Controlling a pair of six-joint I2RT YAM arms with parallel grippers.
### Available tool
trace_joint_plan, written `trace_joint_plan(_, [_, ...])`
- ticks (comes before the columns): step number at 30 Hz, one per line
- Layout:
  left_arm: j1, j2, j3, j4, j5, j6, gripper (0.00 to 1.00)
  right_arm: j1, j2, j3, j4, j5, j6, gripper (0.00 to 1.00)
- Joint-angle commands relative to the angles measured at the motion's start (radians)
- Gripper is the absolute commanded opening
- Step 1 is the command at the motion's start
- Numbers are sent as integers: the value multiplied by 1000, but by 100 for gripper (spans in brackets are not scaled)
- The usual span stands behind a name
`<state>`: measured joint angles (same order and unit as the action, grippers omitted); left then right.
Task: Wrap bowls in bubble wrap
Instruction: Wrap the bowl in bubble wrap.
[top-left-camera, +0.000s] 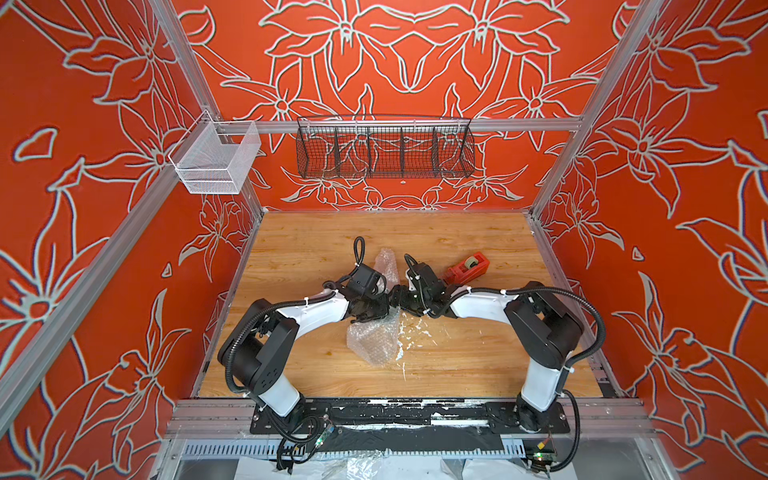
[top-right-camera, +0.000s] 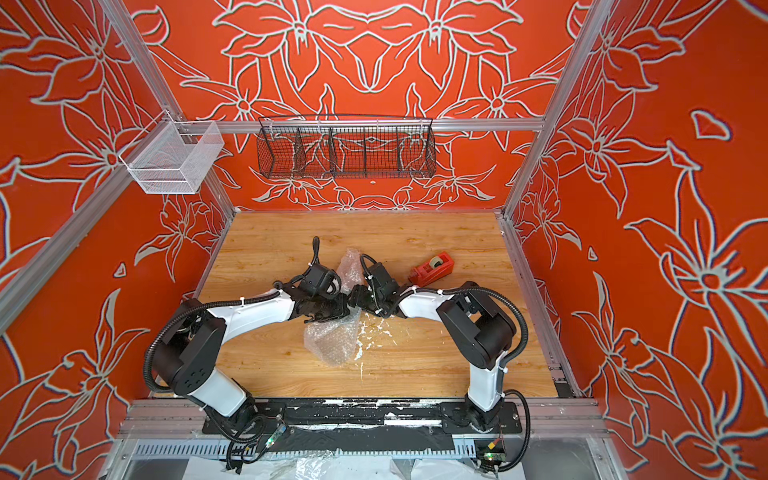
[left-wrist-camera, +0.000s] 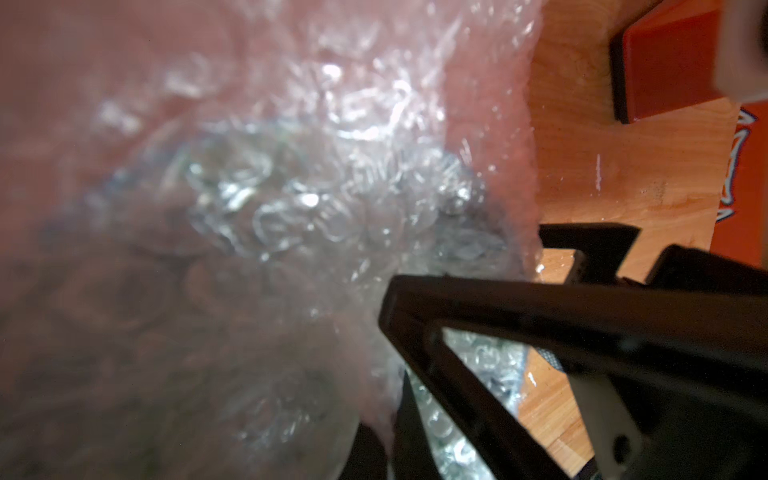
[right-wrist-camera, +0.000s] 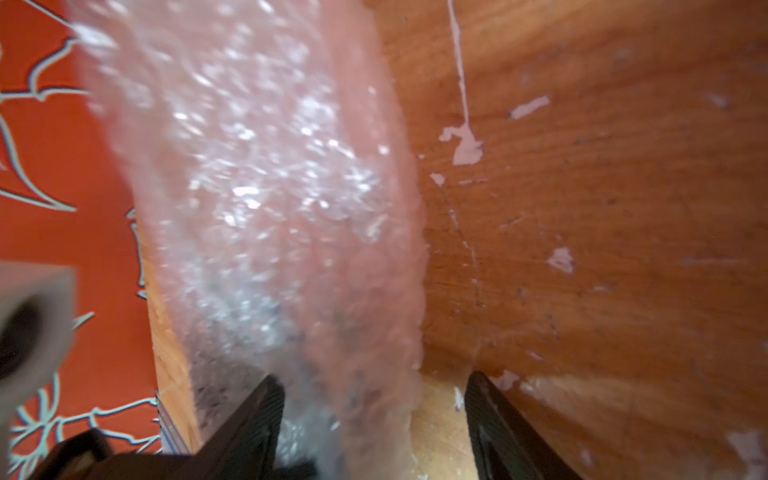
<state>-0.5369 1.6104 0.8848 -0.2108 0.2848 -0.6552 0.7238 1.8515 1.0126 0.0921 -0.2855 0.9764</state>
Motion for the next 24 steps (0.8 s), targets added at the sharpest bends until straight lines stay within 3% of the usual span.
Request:
trace_joint_plan(1, [-11, 18, 13, 15, 2, -5, 5, 15, 43, 42, -46, 30, -5, 68])
trace_joint_plan(7, [-15, 8, 6, 20, -2, 2, 6, 37, 85, 69, -81, 59, -11, 64])
trace_joint_plan(14, [-15, -42, -19, 37, -4, 3, 13, 55, 109, 93, -170, 129, -45, 52])
trace_joint_plan(20, [-15, -109, -42, 24, -18, 5, 42, 71, 122, 99, -190, 162, -68, 36])
trace_joint_plan(24, [-14, -180, -62, 11, -45, 11, 48, 82, 122, 108, -204, 182, -78, 34])
